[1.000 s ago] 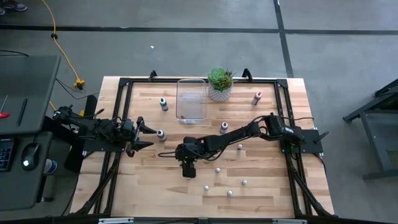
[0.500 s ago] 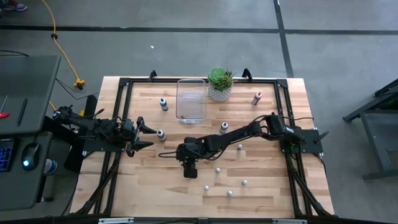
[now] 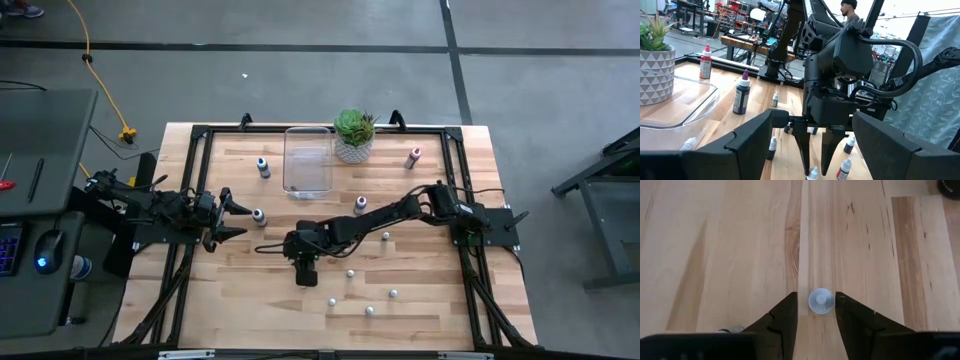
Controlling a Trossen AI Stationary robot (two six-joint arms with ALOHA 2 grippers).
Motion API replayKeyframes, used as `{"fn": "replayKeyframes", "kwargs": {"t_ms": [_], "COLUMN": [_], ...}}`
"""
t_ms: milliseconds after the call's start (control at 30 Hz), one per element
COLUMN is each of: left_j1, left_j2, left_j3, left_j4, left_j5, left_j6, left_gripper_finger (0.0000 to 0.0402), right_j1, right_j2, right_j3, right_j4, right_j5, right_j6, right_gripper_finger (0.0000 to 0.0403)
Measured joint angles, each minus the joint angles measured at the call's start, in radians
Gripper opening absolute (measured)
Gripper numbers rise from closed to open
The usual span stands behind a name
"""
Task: Pick & Place food coloring
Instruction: Put the small orange food coloring bottle into the transparent bin
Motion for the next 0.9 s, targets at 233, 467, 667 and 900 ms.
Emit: {"fn": "replayKeyframes", "kwargs": {"t_ms": [233,467,667,900], "left_j1": [0.0,0.0,0.0,0.0], "left_j2": [0.0,0.0,0.0,0.0], "left_j3": [0.0,0.0,0.0,0.0], "left_j4": [0.0,0.0,0.0,0.0], "left_j5": [0.0,0.0,0.0,0.0], "left_j6": [0.0,0.0,0.0,0.0], "left_gripper_finger": [0.0271,0.0271,0.0271,0.0271], "right_j1": [0.0,0.0,0.0,0.0], "right_j2": [0.0,0.0,0.0,0.0], "right_j3": [0.0,0.0,0.0,0.0], "right_j4": [-0.01,-0.01,-0.007,-0.007], "right_j5": [0.001,0.003,0.004,0.004], "right_j6": [0.0,0.0,0.0,0.0], "right_gripper_finger": [0.012,0.008,0.0043,0.0047]}}
